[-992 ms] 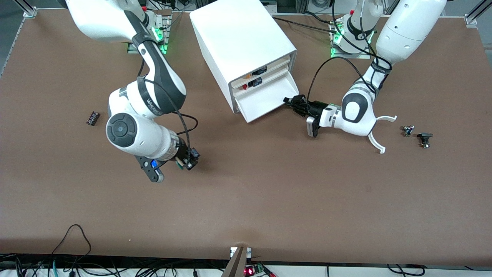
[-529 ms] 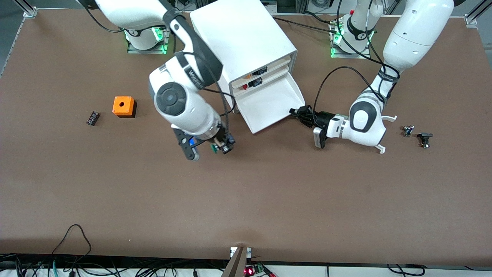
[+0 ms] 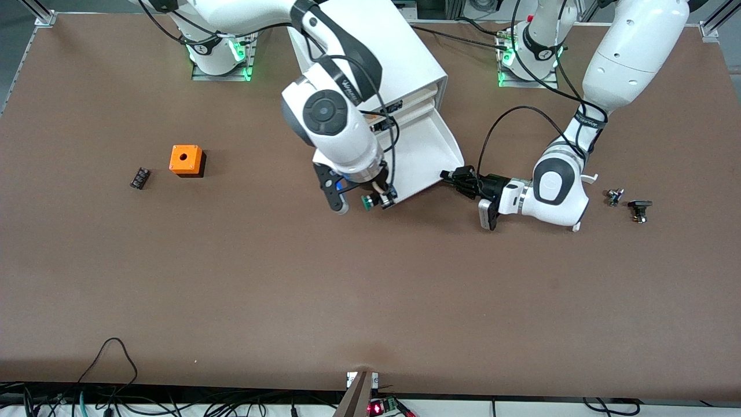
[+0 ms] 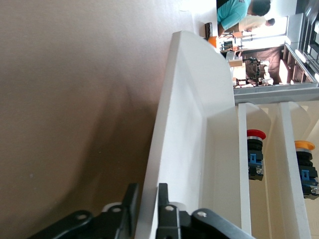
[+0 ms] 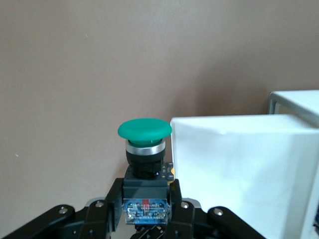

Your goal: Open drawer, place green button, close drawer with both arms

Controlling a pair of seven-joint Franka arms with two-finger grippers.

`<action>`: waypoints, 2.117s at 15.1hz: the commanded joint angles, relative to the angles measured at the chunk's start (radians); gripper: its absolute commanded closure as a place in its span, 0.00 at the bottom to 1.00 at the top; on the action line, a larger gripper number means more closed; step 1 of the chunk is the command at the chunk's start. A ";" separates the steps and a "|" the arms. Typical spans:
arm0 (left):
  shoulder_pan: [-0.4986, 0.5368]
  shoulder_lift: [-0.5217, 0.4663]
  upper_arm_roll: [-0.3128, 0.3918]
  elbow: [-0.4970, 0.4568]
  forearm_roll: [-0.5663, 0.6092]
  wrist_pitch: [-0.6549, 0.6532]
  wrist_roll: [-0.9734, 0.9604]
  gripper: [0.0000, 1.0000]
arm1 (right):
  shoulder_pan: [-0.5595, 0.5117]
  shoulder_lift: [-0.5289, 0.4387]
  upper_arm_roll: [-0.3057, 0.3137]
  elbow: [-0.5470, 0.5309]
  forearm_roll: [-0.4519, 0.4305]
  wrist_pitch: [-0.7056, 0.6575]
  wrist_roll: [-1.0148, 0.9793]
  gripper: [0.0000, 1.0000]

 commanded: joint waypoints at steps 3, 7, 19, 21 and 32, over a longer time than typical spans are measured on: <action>0.035 0.002 0.009 0.060 0.037 -0.085 -0.091 0.00 | 0.085 0.079 -0.009 0.012 -0.016 0.063 0.034 1.00; 0.058 -0.018 0.009 0.218 0.223 -0.215 -0.348 0.00 | 0.114 0.123 -0.009 0.011 -0.016 0.124 0.108 1.00; 0.027 -0.051 -0.008 0.604 0.633 -0.453 -1.074 0.00 | 0.131 0.150 -0.011 -0.002 -0.014 0.169 0.134 0.00; -0.002 -0.061 -0.008 0.632 0.726 -0.453 -1.120 0.00 | 0.108 0.130 -0.023 0.000 -0.017 0.147 0.125 0.00; -0.080 -0.076 0.000 0.755 1.124 -0.312 -1.166 0.00 | -0.225 -0.092 -0.019 -0.167 -0.002 -0.137 -0.979 0.00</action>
